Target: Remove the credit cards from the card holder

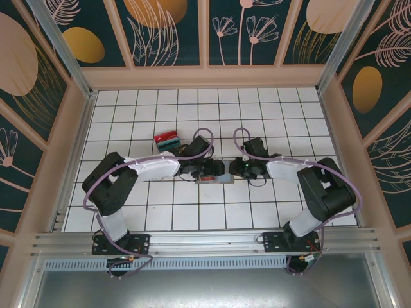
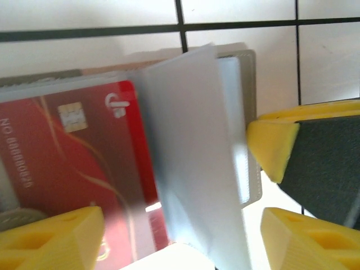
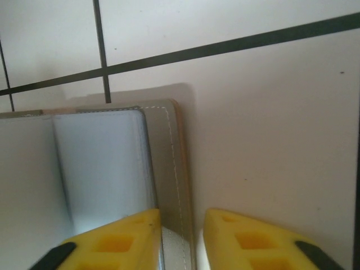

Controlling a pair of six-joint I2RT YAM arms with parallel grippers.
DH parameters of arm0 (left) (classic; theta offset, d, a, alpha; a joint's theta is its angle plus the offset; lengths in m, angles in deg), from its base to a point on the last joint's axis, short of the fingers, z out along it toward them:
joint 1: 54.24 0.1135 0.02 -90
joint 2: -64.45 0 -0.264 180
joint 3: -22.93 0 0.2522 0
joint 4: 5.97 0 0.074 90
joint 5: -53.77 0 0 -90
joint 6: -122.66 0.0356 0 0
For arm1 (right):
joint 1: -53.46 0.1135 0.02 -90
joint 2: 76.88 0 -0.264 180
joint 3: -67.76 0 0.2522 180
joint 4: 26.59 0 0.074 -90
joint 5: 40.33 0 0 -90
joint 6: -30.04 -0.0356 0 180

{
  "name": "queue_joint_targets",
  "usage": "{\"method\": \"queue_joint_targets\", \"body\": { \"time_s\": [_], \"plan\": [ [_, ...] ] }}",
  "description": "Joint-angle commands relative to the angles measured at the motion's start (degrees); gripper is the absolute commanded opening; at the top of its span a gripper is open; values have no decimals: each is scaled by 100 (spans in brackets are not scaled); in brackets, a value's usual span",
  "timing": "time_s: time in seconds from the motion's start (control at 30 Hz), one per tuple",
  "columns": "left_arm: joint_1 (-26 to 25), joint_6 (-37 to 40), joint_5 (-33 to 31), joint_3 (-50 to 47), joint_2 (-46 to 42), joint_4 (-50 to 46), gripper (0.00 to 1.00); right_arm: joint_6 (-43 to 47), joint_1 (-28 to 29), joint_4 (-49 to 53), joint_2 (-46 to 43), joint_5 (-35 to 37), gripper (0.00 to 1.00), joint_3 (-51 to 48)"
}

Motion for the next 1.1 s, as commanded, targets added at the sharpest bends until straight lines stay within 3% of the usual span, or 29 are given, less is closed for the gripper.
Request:
{"method": "queue_joint_targets", "body": {
  "time_s": [0.0,0.27,0.37,0.77,0.87,1.07],
  "plan": [
    [-35,106,-35,114,-155,-159,80,-25,-142,162,-3,194,34,-20],
    [-35,176,-229,82,-248,-207,74,83,-408,549,-472,240,37,360],
    [-19,251,-428,38,-333,-312,68,38,-393,576,-537,116,39,493],
    [79,325,-763,-446,-1008,-335,64,-60,-102,541,-603,-174,43,969],
    [140,308,-824,-639,-1082,-338,55,-61,23,499,-577,-264,43,1065],
    [224,305,-749,-919,-966,-143,21,-271,266,131,-380,-724,32,1035]
  ]
}}
